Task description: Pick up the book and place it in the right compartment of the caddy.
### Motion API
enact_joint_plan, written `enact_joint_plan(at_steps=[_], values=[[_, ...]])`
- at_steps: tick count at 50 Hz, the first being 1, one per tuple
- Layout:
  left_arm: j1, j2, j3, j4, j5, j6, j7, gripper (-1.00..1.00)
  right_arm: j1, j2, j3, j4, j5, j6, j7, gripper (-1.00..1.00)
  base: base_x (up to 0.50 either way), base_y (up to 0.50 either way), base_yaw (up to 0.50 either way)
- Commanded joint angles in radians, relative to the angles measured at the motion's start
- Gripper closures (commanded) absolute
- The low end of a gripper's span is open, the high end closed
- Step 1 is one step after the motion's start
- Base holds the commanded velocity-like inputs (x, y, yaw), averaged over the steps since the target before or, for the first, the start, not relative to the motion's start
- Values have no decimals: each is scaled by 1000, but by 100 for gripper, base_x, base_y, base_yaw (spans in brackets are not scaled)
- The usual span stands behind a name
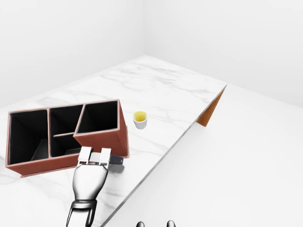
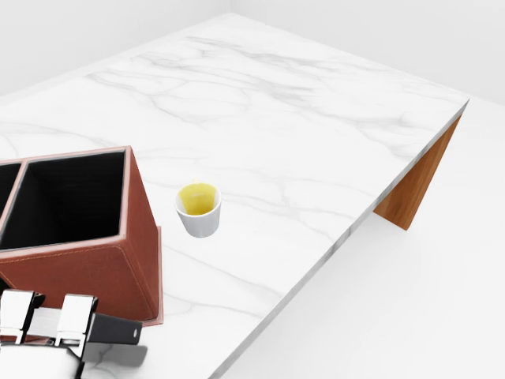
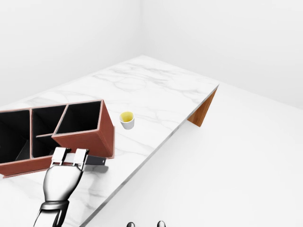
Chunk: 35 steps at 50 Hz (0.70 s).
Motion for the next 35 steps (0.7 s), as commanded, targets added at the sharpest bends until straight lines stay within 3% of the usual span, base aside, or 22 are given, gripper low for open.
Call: enact_joint_plan(at_steps=[1, 4, 9, 17, 26, 35], values=[[37, -31, 87, -163, -18, 0, 1, 100, -1, -2, 0, 3, -2, 0, 0, -100, 0, 0, 0], [59, -25, 95, -198, -5, 0, 1, 100, 1, -2, 0, 2, 2, 0, 0, -100, 0, 0, 0], [106, -56, 148, -278, -31, 0, 1, 100, 2, -1, 0, -1, 4, 0, 0, -100, 0, 0, 0], [119, -101, 262, -389, -106, 0, 1, 100, 3, -1, 0, -3, 5, 0, 0, -100, 0, 0, 0], [102, -174, 409, -470, -186, 0, 1, 100, 1, 0, 0, -6, 5, 0, 0, -100, 0, 0, 0], [47, -217, 520, -511, -283, 0, 1, 100, 0, -1, 0, -6, 3, 0, 0, -100, 0, 0, 0]])
